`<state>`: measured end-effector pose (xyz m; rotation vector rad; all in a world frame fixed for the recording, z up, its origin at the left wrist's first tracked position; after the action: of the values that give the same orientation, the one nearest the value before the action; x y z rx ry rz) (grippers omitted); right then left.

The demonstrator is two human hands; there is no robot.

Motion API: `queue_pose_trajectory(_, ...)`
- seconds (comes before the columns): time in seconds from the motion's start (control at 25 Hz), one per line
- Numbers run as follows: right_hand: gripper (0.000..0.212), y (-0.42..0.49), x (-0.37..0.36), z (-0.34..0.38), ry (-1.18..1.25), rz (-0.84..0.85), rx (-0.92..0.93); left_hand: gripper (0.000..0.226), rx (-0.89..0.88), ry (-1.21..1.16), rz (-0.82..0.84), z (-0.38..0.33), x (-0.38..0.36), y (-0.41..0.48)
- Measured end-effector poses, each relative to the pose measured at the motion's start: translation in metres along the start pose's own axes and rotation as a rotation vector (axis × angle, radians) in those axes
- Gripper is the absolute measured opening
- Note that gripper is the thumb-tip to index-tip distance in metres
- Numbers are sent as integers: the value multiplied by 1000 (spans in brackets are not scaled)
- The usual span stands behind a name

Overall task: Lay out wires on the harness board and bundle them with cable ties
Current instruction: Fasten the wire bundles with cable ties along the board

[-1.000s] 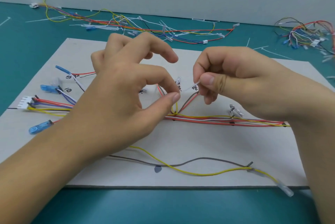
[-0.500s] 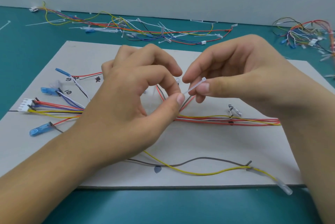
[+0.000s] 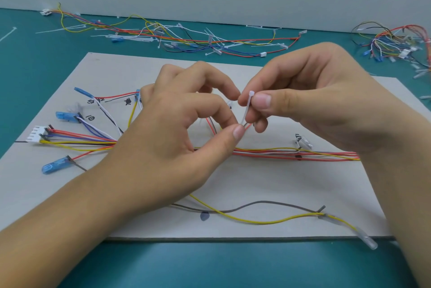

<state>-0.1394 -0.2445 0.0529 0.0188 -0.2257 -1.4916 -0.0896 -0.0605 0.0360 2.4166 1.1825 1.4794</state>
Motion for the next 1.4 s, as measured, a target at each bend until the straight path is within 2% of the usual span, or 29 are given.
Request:
queue_pose_trajectory(0.88, 11, -1, -2, -2, -58, 0, -79, 15, 25, -9, 22, 8, -3, 3)
queue_pose_trajectory(1.24, 10, 4, -11, -16, 23, -147, -176, 15, 58, 1, -4, 13, 1, 4)
queue_pose_trajectory(1.4, 11, 6, -16, -23, 174, -319, -205, 17, 94, -10, -43, 18, 2, 7)
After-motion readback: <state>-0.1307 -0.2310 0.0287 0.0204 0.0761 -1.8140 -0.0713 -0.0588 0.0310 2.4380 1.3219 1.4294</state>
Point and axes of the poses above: each hand's wrist, its own y-axis towards the middle knuckle, its own x-axis out of the back of the hand, z = x × y, the point moved 4 cm from there along y, towards the middle knuckle, and after that the axes turned 6 degrees about y, right-handed, at the moved point
